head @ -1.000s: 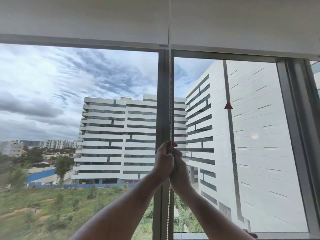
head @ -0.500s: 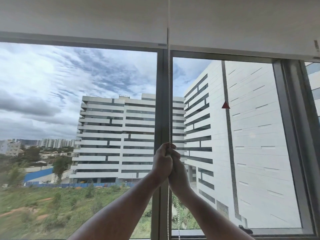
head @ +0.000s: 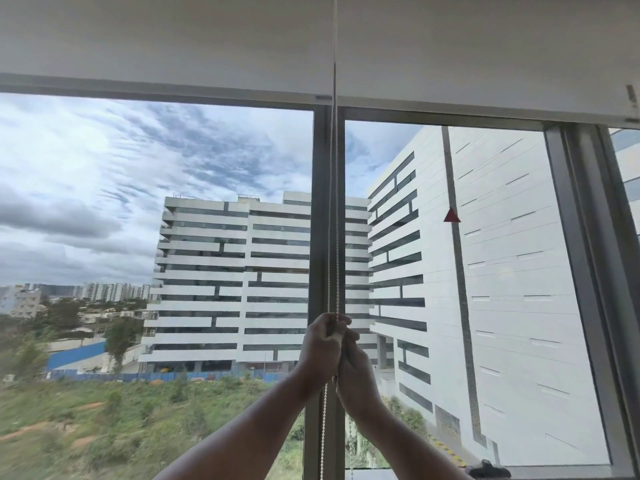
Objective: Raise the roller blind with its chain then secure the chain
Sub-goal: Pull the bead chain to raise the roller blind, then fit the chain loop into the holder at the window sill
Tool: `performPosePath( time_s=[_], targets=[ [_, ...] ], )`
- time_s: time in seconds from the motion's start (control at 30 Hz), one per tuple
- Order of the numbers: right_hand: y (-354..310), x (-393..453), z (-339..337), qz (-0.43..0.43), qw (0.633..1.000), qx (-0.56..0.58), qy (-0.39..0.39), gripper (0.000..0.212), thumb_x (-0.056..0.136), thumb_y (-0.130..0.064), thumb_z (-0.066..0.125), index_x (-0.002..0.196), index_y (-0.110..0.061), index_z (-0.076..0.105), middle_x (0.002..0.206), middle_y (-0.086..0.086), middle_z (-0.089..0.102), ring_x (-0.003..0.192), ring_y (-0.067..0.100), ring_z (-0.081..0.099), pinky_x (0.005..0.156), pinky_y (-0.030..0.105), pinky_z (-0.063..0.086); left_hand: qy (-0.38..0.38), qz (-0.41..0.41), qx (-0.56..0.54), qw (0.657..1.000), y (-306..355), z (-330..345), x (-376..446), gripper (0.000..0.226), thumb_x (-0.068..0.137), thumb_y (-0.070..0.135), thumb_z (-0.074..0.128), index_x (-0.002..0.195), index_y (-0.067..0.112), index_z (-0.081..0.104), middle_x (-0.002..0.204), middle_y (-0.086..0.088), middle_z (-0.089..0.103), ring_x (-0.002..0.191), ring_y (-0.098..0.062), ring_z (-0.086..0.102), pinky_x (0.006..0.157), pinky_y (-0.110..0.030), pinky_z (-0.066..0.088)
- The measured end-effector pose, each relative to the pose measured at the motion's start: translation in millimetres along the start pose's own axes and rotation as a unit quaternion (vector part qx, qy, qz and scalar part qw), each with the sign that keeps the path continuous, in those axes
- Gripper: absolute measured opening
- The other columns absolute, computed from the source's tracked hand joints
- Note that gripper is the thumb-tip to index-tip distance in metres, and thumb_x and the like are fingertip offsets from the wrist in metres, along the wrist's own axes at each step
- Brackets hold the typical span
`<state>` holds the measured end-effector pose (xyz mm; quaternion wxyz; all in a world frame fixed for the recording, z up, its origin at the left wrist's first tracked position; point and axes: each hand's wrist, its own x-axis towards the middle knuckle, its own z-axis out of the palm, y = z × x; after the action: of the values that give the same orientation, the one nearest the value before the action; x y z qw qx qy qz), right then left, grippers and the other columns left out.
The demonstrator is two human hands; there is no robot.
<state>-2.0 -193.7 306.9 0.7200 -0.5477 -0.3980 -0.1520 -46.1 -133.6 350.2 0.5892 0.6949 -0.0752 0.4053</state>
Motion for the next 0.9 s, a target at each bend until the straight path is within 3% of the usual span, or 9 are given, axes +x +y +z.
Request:
performPosePath(
  time_s=[0.13,0.23,0.37,0.43,0.57,0.67,0.73,0.83,0.9],
  targets=[
    [15,-12,-2,0.006,1.000,-0.013,-0.010,0.028,0.108,-0.008,0.043,0.105,-0.013,0.071,0.091,0.008,0.078,0.085,0.019,0.075,0.068,0.029,0.058,-0.008,-0.024,0.000,1.000,-18,-7,-7,0.011,0.103,0.009,0.055,0.107,0.009,0.066,0.092,-0.011,0.080,0.094,-0.022,0.076,0.090,-0.032,0.060],
    [25,-23,-4,0.019,0.999,-0.020,-0.024,0.027,0.108,-0.011,0.044,0.107,-0.015,0.071,0.089,0.008,0.078,0.084,0.023,0.075,0.069,0.038,0.060,-0.017,-0.040,-0.004,0.999,-32,-12,-18,0.011,0.102,0.010,0.057,0.106,0.012,0.067,0.094,-0.008,0.081,0.094,-0.018,0.077,0.082,-0.026,0.060],
    [38,-44,-8,0.056,0.997,-0.015,-0.056,0.020,0.107,-0.012,0.049,0.105,-0.012,0.068,0.068,-0.007,0.070,0.060,0.006,0.064,0.051,0.020,0.048,-0.017,-0.053,-0.016,0.998,-53,-16,-35,0.010,0.100,0.010,0.060,0.108,0.014,0.065,0.096,-0.007,0.081,0.093,-0.014,0.078,0.079,-0.023,0.060],
    [46,-56,-13,0.081,0.994,-0.018,-0.064,0.016,0.105,-0.008,0.052,0.104,-0.005,0.068,0.064,0.000,0.068,0.052,0.011,0.059,0.046,0.021,0.046,-0.017,-0.057,-0.005,0.998,-66,-17,-46,0.010,0.101,0.015,0.060,0.110,0.017,0.063,0.096,-0.004,0.081,0.090,-0.013,0.078,0.073,-0.025,0.061],
    [65,-80,-24,0.139,0.988,0.023,-0.068,0.025,0.103,-0.014,0.058,0.107,0.011,0.061,0.085,0.039,0.064,0.069,0.032,0.059,0.062,0.048,0.052,-0.005,-0.089,0.000,0.996,-99,-14,-77,0.009,0.102,0.028,0.057,0.110,0.025,0.061,0.101,-0.004,0.078,0.079,-0.009,0.076,0.057,-0.020,0.055],
    [82,-92,-32,0.176,0.983,0.026,-0.042,0.021,0.100,-0.009,0.062,0.105,0.011,0.063,0.100,0.042,0.066,0.080,0.035,0.063,0.079,0.062,0.055,0.007,-0.098,0.024,0.995,-131,-10,-97,0.009,0.105,0.027,0.052,0.110,0.023,0.058,0.098,-0.006,0.071,0.080,-0.009,0.073,0.064,-0.024,0.057],
    [96,-97,-38,0.200,0.979,0.019,-0.019,0.013,0.099,-0.004,0.061,0.106,0.005,0.066,0.101,0.033,0.072,0.086,0.033,0.068,0.085,0.054,0.058,-0.008,-0.104,0.054,0.993,-150,-5,-110,0.015,0.107,0.026,0.047,0.114,0.016,0.056,0.100,-0.006,0.068,0.090,-0.014,0.071,0.076,-0.031,0.059],
    [114,-106,-46,0.228,0.974,0.014,-0.006,0.007,0.098,-0.003,0.062,0.102,-0.002,0.068,0.093,0.020,0.073,0.085,0.027,0.070,0.079,0.042,0.059,-0.022,-0.123,0.051,0.991,-170,6,-126,0.029,0.109,0.027,0.041,0.123,0.005,0.052,0.100,-0.004,0.065,0.083,0.002,0.069,0.072,-0.018,0.056],
    [127,-113,-52,0.246,0.969,0.016,-0.001,0.008,0.097,-0.004,0.064,0.103,0.000,0.068,0.094,0.020,0.074,0.084,0.026,0.071,0.080,0.042,0.060,-0.016,-0.147,0.039,0.988,-181,13,-134,0.033,0.109,0.030,0.039,0.126,0.003,0.050,0.105,-0.007,0.064,0.089,-0.006,0.067,0.080,-0.026,0.055]
  ],
)
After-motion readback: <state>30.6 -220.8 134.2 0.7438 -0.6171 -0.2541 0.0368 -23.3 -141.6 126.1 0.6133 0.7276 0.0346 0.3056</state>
